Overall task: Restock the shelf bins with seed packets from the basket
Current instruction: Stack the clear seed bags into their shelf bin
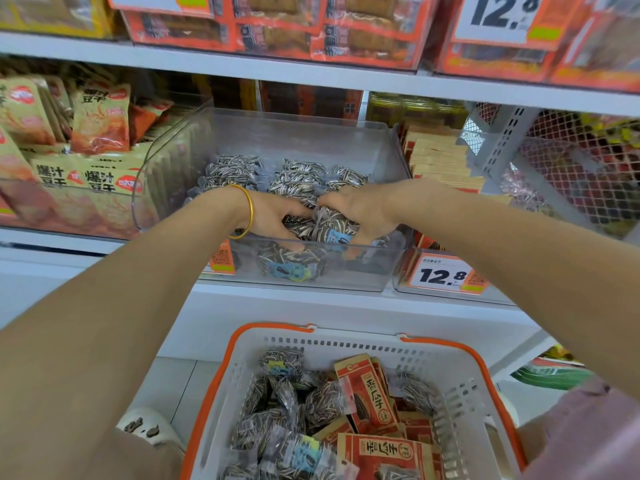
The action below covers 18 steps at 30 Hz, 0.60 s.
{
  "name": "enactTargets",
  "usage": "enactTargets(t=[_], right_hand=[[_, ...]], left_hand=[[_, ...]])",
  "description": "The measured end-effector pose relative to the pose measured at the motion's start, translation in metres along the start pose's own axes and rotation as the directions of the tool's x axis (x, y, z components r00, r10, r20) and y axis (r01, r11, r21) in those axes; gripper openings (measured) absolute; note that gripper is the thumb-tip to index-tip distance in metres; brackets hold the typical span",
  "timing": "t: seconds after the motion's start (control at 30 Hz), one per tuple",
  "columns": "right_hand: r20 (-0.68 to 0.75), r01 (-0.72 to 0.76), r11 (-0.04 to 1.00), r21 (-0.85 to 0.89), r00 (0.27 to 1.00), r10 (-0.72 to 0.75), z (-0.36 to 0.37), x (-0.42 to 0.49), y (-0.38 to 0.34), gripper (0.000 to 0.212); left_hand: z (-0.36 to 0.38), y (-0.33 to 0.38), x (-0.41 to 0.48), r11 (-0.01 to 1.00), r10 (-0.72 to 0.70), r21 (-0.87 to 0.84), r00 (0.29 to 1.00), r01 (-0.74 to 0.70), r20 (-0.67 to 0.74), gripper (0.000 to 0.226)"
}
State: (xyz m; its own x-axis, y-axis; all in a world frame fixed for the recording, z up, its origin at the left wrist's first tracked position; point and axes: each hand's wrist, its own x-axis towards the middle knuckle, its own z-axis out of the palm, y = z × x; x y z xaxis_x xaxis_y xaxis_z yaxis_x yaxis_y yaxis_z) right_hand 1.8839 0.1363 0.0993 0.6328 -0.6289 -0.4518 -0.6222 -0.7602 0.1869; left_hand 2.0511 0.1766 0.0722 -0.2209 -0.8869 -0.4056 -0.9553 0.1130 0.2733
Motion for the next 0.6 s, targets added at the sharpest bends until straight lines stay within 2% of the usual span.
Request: enactTargets(t=[0.07,0.1,0.17,0.2,0.27,0.33,0.5,0.6], right_hand=[[0.013,-0.039,0.993,-0.107,0.999,0.040,-0.001,-0.006,-0.001,0.106],[-0.011,-0.075,0.973,-0.220,0.997,0.074,-0.002,-0.009,-0.002,0.105],[-0.119,-0.137,0.884,-0.448,0.989,0.094,-0.005,-0.011,-0.009,0.100],[-0.155,-0.148,0.865,-0.480,0.984,0.083,-0.006,-0.011,-0.013,0.092],[-0.149,-0.149,0.897,-0.417,0.984,0.095,-0.008,-0.009,-0.020,0.066],[-0.077,-0.129,0.919,-0.371,0.991,0.108,-0.014,-0.009,-0.025,0.051],[0.058,-0.116,0.933,-0.341,0.988,0.144,-0.013,-0.006,-0.027,0.053],[-0.025,-0.147,0.942,-0.302,0.989,0.146,0.000,-0.006,-0.027,0.046]], left_hand=[[-0.001,0.000,-0.001,1.000,-0.007,-0.006,1.000,0.007,0.006,0.076],[-0.001,0.000,-0.001,1.000,-0.012,-0.009,1.000,0.012,0.009,0.076],[-0.001,0.001,-0.002,1.000,-0.022,-0.004,1.000,0.022,0.014,0.077],[-0.001,0.001,-0.001,1.000,-0.026,0.003,1.000,0.026,0.012,0.077],[-0.002,0.002,-0.002,0.999,-0.034,0.012,0.999,0.034,0.010,0.078],[-0.002,0.002,-0.003,0.999,-0.037,0.017,0.999,0.037,0.010,0.079],[-0.002,0.001,-0.004,0.999,-0.034,0.014,0.999,0.034,0.021,0.079],[-0.002,0.000,-0.003,0.999,-0.038,0.031,0.999,0.038,0.017,0.079]])
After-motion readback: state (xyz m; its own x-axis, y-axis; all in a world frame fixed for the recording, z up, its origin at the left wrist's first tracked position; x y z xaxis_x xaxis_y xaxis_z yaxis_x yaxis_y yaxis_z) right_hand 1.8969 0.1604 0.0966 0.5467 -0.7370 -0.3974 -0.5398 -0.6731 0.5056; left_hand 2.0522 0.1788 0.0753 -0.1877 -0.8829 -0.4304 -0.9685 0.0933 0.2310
